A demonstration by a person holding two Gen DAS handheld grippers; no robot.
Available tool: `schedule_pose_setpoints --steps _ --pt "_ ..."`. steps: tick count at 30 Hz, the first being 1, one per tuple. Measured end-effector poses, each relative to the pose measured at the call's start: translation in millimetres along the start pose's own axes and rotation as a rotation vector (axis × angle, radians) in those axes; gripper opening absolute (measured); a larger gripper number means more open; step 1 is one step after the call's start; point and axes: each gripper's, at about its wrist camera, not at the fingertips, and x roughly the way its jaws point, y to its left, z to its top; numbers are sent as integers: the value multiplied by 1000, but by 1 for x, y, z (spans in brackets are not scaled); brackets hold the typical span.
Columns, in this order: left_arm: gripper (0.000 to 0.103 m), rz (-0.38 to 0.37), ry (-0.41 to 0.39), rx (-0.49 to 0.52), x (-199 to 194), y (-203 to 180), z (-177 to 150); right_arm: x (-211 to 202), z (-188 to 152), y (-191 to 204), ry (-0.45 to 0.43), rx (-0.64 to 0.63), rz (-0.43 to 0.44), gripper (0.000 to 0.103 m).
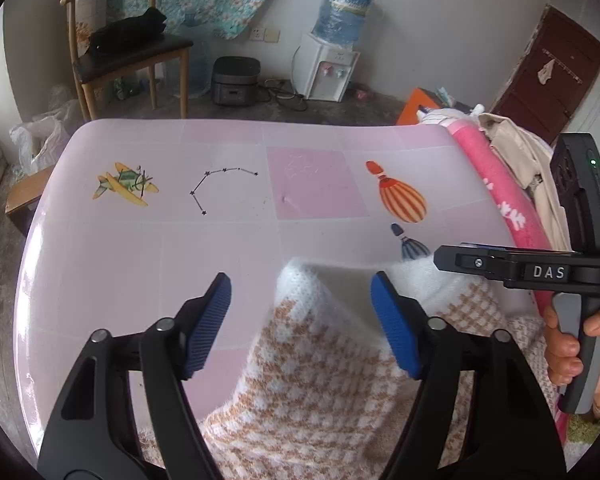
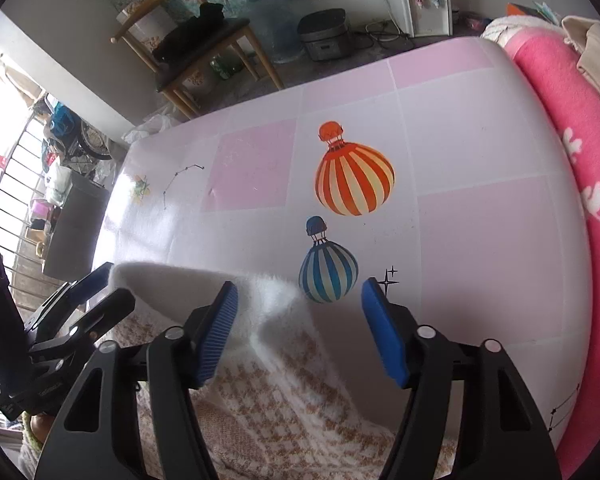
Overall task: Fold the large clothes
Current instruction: 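Grasp the white hem edge of the coat with both grippers, then lift the hem with both grippers and fold it over toward the collar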
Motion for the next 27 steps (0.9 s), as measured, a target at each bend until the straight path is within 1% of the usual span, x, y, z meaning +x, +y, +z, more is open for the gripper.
schedule_pose_setpoints --steps 1,2,3,4,6,9,12,14,17,19,20,21,22,23,24,25,26,27 --pt "45 0 11 -15 4 2 0 3 0 -1 9 1 5 44" --pt "40 -7 21 -32 6 3 -1 4 -2 -1 16 -1 10 33" --pt "31 -28 30 -48 7 6 0 3 -4 0 16 -8 27 23" --pt "27 -41 31 -55 5 6 1 -1 -6 2 13 -19 46 20" --pt "22 -51 18 -41 -10 2 -2 -15 -13 11 -3 -59 45 15" --pt "18 -93 -11 -2 -41 -5 -6 -44 -25 23 -28 -123 61 14" --pt "16 -121 -45 78 -81 -18 -24 -77 -50 34 -62 -194 69 14" --pt "15 -140 -60 135 -107 -27 -42 -98 -76 37 -80 -242 76 14" --pt "15 -172 -60 198 -136 -36 -83 -118 -122 38 -96 -316 55 14" --pt "15 -170 -27 218 -139 -38 -114 -114 -153 38 -74 -369 10 14" --pt "15 -154 -9 233 -135 -39 -128 -109 -167 37 -46 -401 -21 15" --pt "15 -129 12 246 -128 -38 -141 -103 -179 35 -6 -423 -44 18" --pt "15 -111 37 246 -121 -35 -149 -100 -189 34 29 -424 -69 21" --pt "15 -99 54 235 -116 -31 -154 -102 -194 32 49 -407 -75 22" --pt "15 -104 61 217 -113 -27 -157 -108 -195 31 47 -385 -52 22" --pt "15 -116 63 194 -111 -22 -157 -120 -193 32 23 -365 -13 22" --pt "15 -127 60 176 -112 -19 -157 -134 -188 36 -18 -353 33 24" --pt "15 -128 53 171 -114 -19 -156 -148 -181 41 -64 -343 77 29"
